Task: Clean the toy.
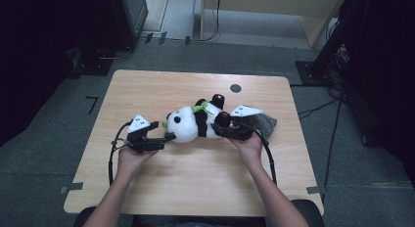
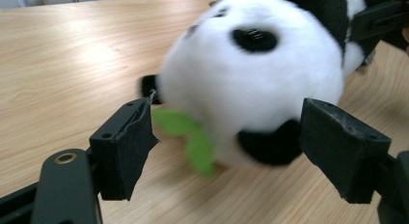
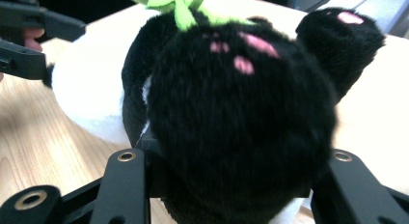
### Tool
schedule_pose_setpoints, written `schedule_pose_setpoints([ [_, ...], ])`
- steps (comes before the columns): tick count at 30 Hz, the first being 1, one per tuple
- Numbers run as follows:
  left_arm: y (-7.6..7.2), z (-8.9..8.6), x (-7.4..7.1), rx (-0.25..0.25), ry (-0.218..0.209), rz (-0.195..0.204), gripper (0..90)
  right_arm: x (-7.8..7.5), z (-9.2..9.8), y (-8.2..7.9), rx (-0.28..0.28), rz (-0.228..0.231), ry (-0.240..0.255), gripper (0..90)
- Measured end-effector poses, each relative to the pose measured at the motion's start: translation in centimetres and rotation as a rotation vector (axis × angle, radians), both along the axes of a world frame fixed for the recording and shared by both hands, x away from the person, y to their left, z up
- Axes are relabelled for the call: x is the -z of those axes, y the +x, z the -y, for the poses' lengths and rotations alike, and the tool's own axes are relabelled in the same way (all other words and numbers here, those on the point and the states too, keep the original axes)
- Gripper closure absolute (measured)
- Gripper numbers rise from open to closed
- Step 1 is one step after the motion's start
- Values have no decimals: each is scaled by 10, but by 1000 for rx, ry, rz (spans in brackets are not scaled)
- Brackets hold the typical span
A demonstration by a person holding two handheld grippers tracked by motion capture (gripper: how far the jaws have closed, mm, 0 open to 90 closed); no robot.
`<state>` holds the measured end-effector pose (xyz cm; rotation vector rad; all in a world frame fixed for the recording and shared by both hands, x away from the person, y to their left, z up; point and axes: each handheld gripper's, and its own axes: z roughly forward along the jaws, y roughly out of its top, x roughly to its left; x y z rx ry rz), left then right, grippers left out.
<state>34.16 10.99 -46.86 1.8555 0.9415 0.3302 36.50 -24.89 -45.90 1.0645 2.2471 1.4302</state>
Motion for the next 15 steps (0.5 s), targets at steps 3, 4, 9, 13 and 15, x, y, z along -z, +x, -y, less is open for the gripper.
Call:
schedule_pose_setpoints([
  [3,4,-12,-1,-12,-30,-6,201,-7,10,-3,1,25,14,503],
  [4,4,-12,-1,-12,-30,-6,202,-7,10,-3,1,25,14,503],
  [9,8,-15,0,31,-81,-27,200,-18,18,-9,-77,58,28,500],
  [13,9,-8,4,112,-115,-62,197,-20,18,-11,-132,64,52,496],
  [15,10,-3,8,157,-106,-83,193,-18,17,-11,-170,52,74,494],
])
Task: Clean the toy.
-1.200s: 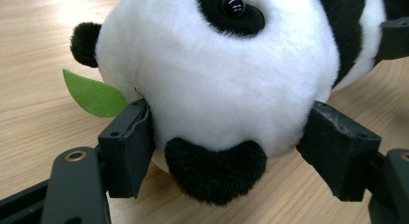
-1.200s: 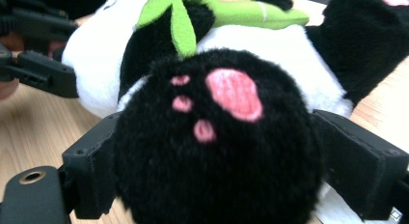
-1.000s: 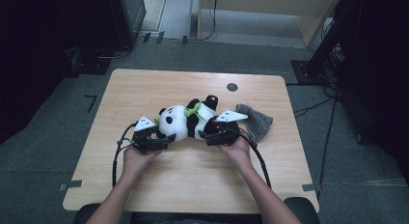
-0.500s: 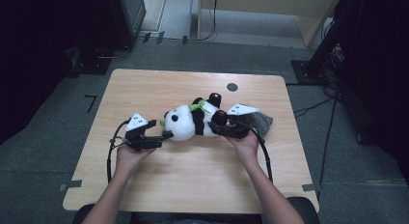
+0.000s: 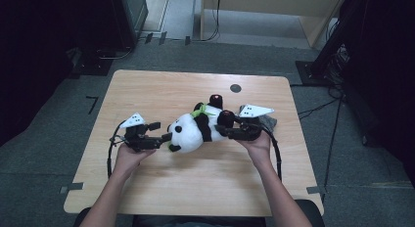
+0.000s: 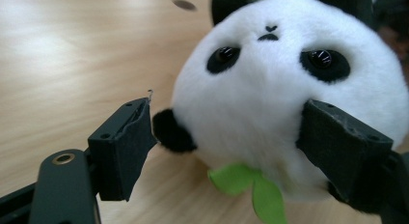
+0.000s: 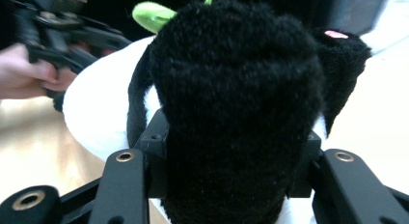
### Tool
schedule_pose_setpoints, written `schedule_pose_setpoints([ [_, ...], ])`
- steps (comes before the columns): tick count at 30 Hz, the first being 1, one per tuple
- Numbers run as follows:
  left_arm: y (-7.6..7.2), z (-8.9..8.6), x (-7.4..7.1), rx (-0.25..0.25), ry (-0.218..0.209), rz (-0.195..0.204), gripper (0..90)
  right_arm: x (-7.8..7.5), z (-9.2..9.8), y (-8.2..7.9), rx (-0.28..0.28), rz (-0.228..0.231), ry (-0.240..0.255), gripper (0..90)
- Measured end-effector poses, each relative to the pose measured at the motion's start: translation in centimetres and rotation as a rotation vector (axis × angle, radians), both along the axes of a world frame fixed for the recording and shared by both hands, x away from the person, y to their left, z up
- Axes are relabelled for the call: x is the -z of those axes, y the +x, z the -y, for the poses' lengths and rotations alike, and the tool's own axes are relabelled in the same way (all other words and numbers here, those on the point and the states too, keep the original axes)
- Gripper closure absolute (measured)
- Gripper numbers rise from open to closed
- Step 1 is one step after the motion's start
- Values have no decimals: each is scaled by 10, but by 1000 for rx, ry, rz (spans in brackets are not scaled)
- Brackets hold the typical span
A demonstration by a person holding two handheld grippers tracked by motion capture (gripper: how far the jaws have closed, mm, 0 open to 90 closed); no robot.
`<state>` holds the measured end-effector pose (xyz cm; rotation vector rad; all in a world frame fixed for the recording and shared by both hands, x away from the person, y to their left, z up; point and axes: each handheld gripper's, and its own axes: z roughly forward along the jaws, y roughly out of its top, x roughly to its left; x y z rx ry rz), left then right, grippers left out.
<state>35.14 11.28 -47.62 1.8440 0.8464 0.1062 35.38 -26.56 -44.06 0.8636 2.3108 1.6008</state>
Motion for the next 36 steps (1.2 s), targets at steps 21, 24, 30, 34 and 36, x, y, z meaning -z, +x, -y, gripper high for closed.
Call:
schedule_pose_setpoints([
  [21,-10,11,8,170,19,82,162,-2,15,4,-72,-18,152,515],
  [24,-12,12,6,205,-13,100,122,5,8,8,-85,-50,178,506],
  [30,-16,23,6,251,-49,82,23,14,-5,11,-52,-52,153,474],
  [34,-13,29,9,264,-106,37,18,24,-9,19,-34,-97,165,477],
  [36,-13,29,9,263,-130,37,19,26,-9,20,-32,-104,175,478],
])
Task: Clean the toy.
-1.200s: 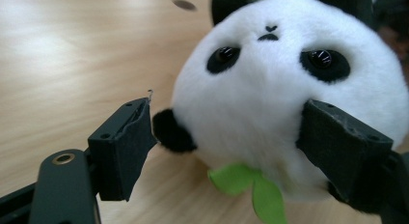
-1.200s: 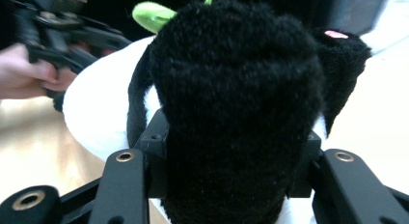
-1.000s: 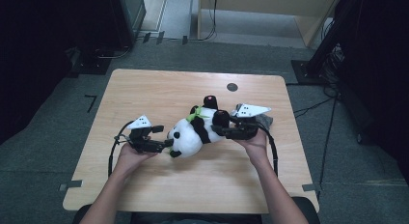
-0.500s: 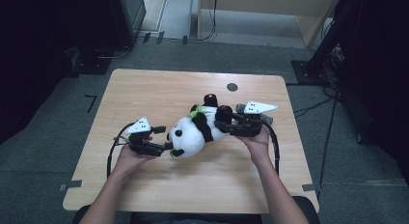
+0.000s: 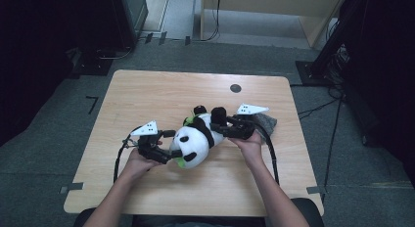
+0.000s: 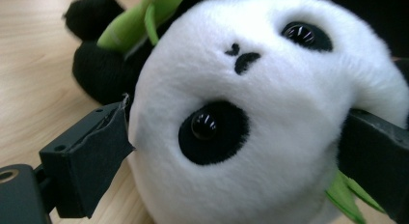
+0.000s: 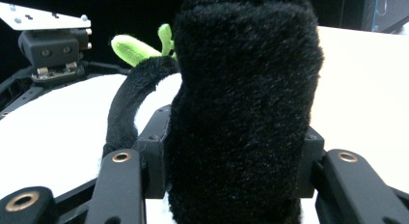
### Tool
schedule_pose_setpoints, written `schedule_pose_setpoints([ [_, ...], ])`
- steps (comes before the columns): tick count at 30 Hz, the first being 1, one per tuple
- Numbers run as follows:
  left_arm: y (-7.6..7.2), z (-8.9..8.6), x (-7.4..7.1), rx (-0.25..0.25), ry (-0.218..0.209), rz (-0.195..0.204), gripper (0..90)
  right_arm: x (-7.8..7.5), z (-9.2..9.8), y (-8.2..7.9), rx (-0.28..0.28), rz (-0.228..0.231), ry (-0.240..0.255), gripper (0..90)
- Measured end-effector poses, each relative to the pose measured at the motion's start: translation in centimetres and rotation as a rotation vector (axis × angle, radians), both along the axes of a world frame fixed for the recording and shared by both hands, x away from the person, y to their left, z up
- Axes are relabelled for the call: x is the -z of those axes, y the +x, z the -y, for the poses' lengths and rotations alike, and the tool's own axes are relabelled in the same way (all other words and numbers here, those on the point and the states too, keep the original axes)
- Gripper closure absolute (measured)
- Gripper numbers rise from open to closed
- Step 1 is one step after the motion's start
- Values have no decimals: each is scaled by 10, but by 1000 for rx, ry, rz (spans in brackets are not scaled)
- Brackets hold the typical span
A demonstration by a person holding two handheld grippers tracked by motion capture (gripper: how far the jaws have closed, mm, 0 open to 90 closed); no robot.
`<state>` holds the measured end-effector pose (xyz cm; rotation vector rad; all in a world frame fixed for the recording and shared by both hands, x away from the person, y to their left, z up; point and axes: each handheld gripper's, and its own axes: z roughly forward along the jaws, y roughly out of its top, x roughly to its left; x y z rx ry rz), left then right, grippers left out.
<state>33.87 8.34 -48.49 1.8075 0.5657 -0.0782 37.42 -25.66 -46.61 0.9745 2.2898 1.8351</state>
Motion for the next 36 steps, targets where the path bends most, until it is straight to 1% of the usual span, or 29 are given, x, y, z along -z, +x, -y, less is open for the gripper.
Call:
schedule_pose_setpoints([
  [1,1,1,1,15,-20,-15,23,3,0,3,1,-19,11,479],
  [3,2,4,3,32,-30,-37,23,4,-1,3,1,-15,11,480],
  [4,2,5,5,49,-26,-47,22,4,-3,2,-2,-2,-2,481],
  [5,1,9,6,57,12,-45,22,4,-4,2,-6,12,-14,481],
  [6,1,9,6,57,12,-45,24,4,-4,2,-6,12,-14,481],
  [7,-2,12,5,69,50,-26,48,2,-7,0,-2,36,-43,480],
  [10,-3,14,5,78,66,-30,101,1,-7,-1,1,48,-52,481],
  [12,-3,14,3,78,94,-44,149,1,-7,-1,1,47,-50,480],
  [13,-4,13,2,79,95,-52,188,2,-7,0,1,46,-47,480],
  [14,-4,13,2,79,95,-52,219,2,-7,0,1,46,-47,480],
  [15,-5,13,2,74,107,-47,219,2,-6,0,0,42,-42,479],
  [16,-5,13,1,74,112,-50,264,3,-6,0,-4,43,-39,478],
  [17,-7,14,0,66,122,-42,322,3,-5,1,-8,45,-36,477],
  [18,-7,14,0,66,122,-42,351,3,-5,1,-8,45,-36,477],
  [19,-10,14,-1,51,137,-25,386,3,-4,1,-14,44,-39,472],
  [20,-10,14,-1,51,137,-25,413,3,-4,1,-14,44,-39,472],
  [21,-11,14,-2,48,143,-21,413,3,-4,0,-14,45,-41,469],
  [22,-13,14,-3,41,156,-5,441,2,-3,0,-15,48,-43,463],
  [23,-13,12,-5,51,159,-11,470,1,-3,0,-19,51,-50,450],
  [24,-13,11,-7,33,171,-10,474,0,-3,0,-26,48,-52,441],
  [26,-13,9,-9,30,174,-18,504,-1,-3,0,-26,50,-62,434],
  [27,-15,6,-13,20,160,2,517,-2,-2,2,-28,33,-68,405],
  [28,-15,6,-13,20,160,2,526,-2,-2,2,-28,33,-68,405],
  [29,-17,5,-16,9,165,28,526,-3,0,4,-28,16,-61,388],
  [30,-18,4,-19,-6,158,35,529,-3,2,6,-26,-8,-45,366],
  [32,-21,2,-22,-24,150,59,539,-2,6,9,4,-25,-36,298],
  [33,-21,1,-24,-31,149,70,544,-2,9,9,31,-28,-35,283],
  [34,-21,-2,-26,-58,151,82,545,-3,12,9,58,-18,-41,280],
  [36,-18,-10,-28,-93,136,84,544,-4,17,10,87,-19,-73,294],
])
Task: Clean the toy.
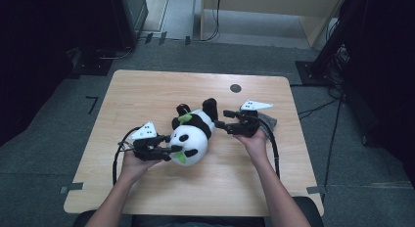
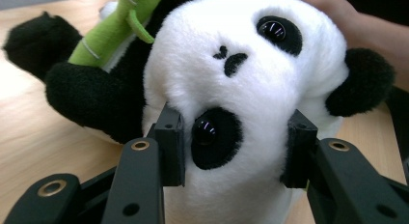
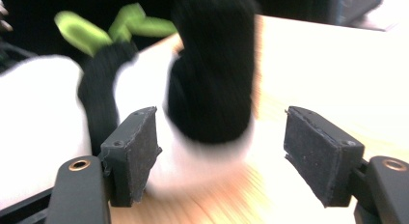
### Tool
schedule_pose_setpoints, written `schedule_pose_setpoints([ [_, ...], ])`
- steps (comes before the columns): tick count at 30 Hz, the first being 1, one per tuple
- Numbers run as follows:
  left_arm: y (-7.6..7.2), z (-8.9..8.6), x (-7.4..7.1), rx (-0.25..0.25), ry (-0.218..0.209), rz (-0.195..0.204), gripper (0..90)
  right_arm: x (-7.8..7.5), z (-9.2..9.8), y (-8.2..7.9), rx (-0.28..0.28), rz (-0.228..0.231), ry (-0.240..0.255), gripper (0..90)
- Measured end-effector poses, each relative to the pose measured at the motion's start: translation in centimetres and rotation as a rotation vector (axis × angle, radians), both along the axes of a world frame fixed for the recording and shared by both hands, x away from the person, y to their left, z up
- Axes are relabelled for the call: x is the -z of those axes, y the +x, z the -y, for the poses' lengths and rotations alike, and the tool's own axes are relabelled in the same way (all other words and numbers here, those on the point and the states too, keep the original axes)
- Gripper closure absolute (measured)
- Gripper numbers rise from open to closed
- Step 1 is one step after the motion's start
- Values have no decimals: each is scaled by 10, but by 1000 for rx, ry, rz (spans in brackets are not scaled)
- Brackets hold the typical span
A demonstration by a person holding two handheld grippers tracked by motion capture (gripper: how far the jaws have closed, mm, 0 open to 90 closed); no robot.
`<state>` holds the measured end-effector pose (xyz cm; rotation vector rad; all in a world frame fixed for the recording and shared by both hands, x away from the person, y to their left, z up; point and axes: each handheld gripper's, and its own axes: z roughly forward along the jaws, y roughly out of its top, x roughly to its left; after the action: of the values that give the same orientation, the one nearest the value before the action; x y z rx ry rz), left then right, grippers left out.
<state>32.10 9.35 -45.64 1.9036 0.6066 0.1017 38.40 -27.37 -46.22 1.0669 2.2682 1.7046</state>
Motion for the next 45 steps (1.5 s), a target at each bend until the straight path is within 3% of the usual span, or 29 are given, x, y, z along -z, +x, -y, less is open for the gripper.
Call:
schedule_pose_setpoints([
  [1,2,-4,-1,-25,-13,4,543,2,3,1,19,-15,-33,338],
  [2,3,-6,-3,-39,-13,10,543,2,3,1,19,-15,-33,338],
  [3,5,-9,-5,-89,1,42,539,4,4,3,43,-21,-68,338],
  [6,6,-10,-6,-134,13,60,530,6,4,3,55,-27,-82,338],
  [7,8,-10,-5,-164,35,75,523,7,3,2,68,-11,-116,338],
  [10,10,-10,-4,-191,41,86,507,8,4,0,82,2,-151,345],
  [11,14,-8,-3,-219,54,97,507,8,3,-2,113,28,-203,349],
  [14,20,-6,-3,-244,45,88,508,9,5,-5,139,19,-225,352],
  [15,24,-4,-2,-255,35,72,509,10,9,-10,159,42,-251,352],
  [20,31,5,-1,-259,65,72,509,8,20,-19,205,50,-290,352],
  [26,41,10,4,-282,42,57,508,9,42,-27,284,97,-300,365],
  [29,42,13,4,-287,47,52,507,11,50,-27,311,95,-333,365],
  [34,42,20,5,-272,79,51,502,8,68,-23,415,122,-388,365],
  [36,43,20,6,-272,78,48,500,9,71,-21,428,111,-390,370],
  [37,43,20,6,-271,78,44,497,15,77,-16,445,69,-403,395],
  [39,43,20,6,-270,81,45,497,18,79,-15,450,56,-409,407],
  [42,43,22,7,-269,92,50,492,29,83,-8,465,-11,-411,433],
  [45,41,23,5,-280,101,63,491,37,85,-2,471,-63,-422,576],
])
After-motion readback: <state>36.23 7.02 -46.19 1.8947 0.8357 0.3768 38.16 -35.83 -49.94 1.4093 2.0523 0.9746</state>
